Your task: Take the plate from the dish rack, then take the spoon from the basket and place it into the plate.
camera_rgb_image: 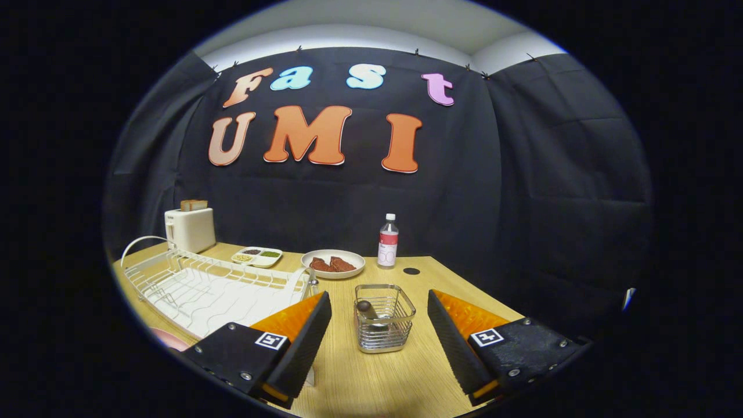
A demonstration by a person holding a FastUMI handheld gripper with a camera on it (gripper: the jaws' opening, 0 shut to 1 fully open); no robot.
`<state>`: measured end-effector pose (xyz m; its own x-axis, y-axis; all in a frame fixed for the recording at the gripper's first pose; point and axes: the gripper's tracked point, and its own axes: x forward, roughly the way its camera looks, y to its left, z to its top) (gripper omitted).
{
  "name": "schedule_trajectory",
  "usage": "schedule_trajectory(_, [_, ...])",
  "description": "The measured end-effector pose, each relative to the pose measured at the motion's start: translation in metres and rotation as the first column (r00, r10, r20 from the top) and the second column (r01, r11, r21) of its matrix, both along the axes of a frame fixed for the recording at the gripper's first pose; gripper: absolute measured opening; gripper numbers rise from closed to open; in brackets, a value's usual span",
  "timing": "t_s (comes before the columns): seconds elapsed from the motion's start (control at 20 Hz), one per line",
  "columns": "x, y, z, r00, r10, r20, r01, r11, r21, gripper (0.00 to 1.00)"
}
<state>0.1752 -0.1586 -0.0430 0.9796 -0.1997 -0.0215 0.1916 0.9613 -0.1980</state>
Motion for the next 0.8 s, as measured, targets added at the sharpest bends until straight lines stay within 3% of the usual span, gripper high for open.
schedule_trajectory(0.1, [0.015,0.000,-0.003,1.000,-0.020,0.004,0.020,1.000,-0.021,0.93])
schedule_trajectory(0.45, [0.038,0.000,-0.022,0.998,-0.028,-0.053,0.026,0.999,-0.038,0.13])
schedule_trajectory(0.65, [0.037,-0.007,-0.015,0.998,-0.045,-0.046,0.045,0.999,0.003,0.05])
schedule_trajectory(0.8, [0.032,-0.008,0.009,0.999,-0.046,0.001,0.046,0.999,0.000,0.05])
